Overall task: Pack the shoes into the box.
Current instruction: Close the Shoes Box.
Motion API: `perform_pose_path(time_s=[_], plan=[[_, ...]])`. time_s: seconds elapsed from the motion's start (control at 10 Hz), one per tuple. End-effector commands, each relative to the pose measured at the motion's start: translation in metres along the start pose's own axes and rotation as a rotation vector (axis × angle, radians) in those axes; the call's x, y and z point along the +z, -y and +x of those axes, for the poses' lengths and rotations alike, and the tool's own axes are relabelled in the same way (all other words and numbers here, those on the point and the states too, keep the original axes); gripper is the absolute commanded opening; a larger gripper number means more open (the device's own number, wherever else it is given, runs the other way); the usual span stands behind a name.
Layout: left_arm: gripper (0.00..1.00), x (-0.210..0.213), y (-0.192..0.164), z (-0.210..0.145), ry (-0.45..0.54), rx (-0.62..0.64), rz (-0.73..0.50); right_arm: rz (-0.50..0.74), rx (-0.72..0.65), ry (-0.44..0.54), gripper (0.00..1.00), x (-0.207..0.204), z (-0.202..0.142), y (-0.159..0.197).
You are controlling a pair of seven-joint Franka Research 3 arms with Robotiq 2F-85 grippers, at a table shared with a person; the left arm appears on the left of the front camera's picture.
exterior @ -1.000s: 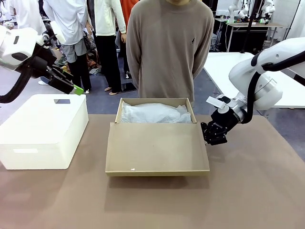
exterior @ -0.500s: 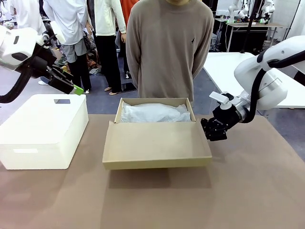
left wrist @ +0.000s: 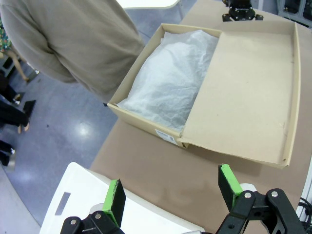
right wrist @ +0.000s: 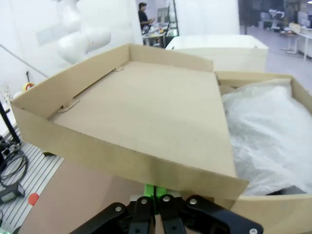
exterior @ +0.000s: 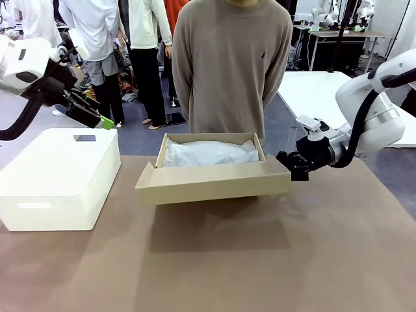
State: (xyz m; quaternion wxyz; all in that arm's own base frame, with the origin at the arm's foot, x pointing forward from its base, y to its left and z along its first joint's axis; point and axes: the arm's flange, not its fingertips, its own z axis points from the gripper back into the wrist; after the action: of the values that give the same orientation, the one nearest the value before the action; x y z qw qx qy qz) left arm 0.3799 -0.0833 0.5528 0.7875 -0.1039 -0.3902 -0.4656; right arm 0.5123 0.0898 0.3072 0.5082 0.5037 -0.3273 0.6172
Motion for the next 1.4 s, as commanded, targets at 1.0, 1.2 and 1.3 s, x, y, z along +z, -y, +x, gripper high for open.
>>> perform_pose_path(time_s=[1.0,1.2,1.3], plan=[[1.0,-0.001,0.0,0.0,0.013,0.002,-0.004,-0.447,-0.077,0.015,0.0,0.021,0.031,0.018],[1.0,-0.001,0.0,0.0,0.013,0.002,-0.004,-0.42,-0.072,0.021,0.0,0.02,0.045,0.021],[1.0,-0.001,0.0,0.0,0.013,0.002,-0.004,-0.403,-0.066,0.003,0.0,0.019,0.054,0.017]])
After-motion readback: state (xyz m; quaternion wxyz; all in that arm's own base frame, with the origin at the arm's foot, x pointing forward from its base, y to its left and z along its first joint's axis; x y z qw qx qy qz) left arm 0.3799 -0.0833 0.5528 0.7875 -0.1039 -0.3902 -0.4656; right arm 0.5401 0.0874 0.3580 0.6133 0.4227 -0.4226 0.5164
